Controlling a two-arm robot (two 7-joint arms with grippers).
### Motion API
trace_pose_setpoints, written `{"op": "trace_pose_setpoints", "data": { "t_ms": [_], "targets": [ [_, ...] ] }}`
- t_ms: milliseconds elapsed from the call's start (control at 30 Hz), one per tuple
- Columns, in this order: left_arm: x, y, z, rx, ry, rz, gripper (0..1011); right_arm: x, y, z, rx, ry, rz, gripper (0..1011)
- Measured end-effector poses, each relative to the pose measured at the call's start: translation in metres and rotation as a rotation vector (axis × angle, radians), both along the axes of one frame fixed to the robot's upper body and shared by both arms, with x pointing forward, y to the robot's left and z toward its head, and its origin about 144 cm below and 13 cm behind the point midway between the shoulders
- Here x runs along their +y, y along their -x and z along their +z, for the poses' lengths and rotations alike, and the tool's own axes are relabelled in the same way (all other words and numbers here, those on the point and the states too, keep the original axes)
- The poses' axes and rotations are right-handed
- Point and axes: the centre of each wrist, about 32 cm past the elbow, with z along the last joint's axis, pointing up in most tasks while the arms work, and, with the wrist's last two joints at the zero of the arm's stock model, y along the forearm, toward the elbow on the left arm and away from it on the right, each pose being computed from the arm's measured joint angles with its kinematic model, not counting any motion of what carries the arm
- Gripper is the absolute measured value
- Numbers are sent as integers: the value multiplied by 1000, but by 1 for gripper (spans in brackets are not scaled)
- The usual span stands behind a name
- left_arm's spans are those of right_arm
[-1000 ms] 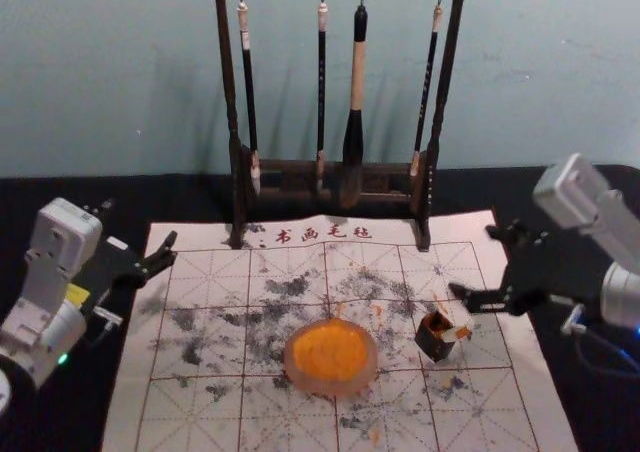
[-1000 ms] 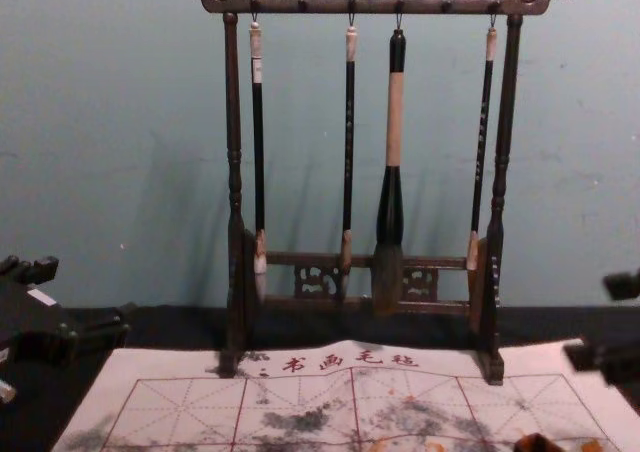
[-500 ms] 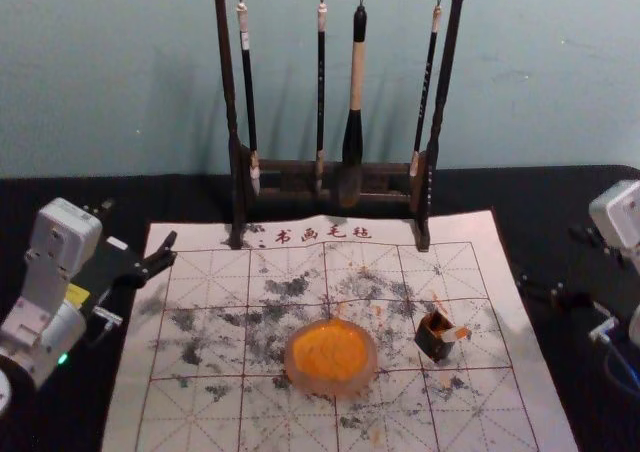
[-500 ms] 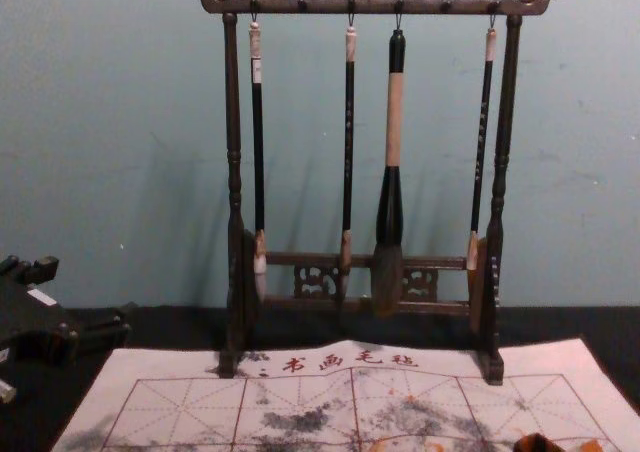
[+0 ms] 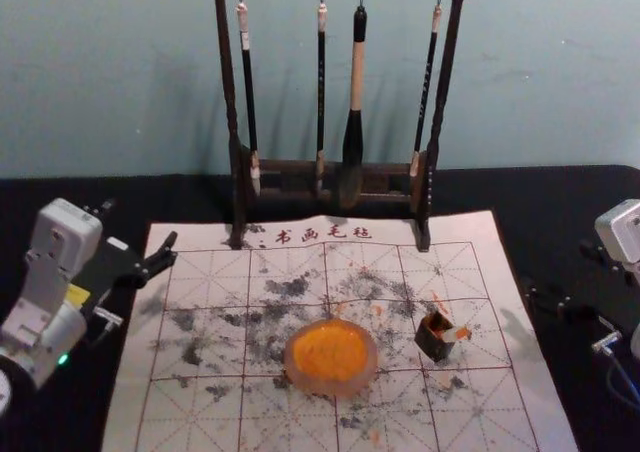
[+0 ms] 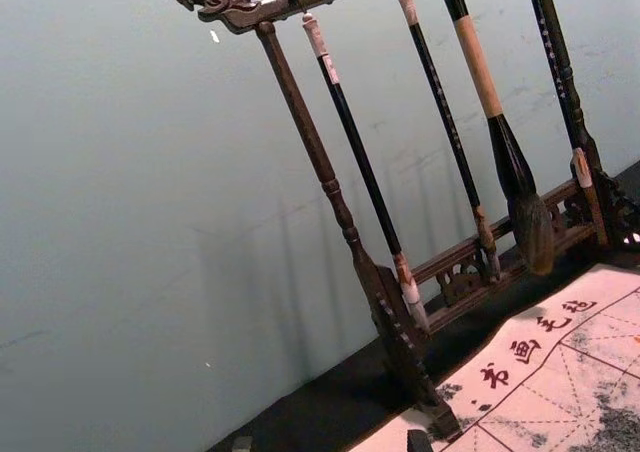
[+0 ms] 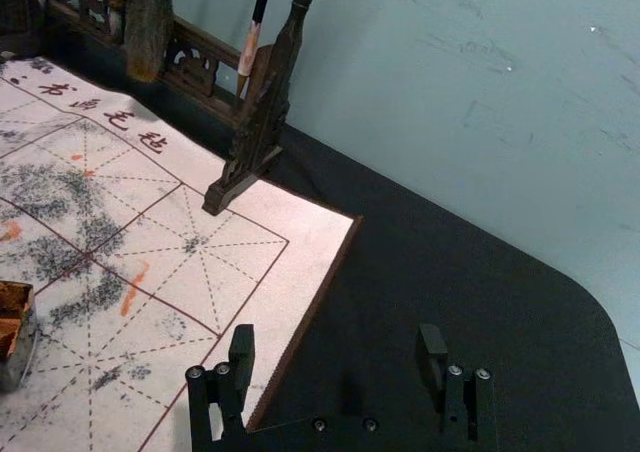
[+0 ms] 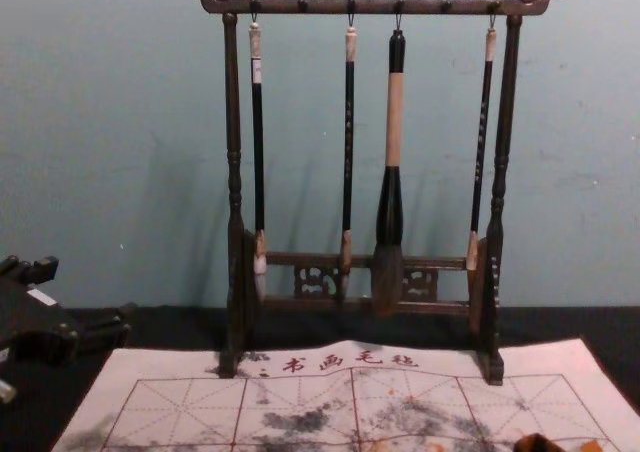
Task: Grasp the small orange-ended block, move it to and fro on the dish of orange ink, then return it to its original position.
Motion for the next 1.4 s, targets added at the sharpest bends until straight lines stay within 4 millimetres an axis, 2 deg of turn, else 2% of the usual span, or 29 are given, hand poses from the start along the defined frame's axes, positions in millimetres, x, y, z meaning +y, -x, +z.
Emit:
{"op": "trace_pose_setpoints", "data": {
  "t_ms": [1400],
  "targets": [
    [0, 0, 0, 0, 0, 0, 1001, 1, 1, 1, 0, 4, 6, 1002]
  ]
}}
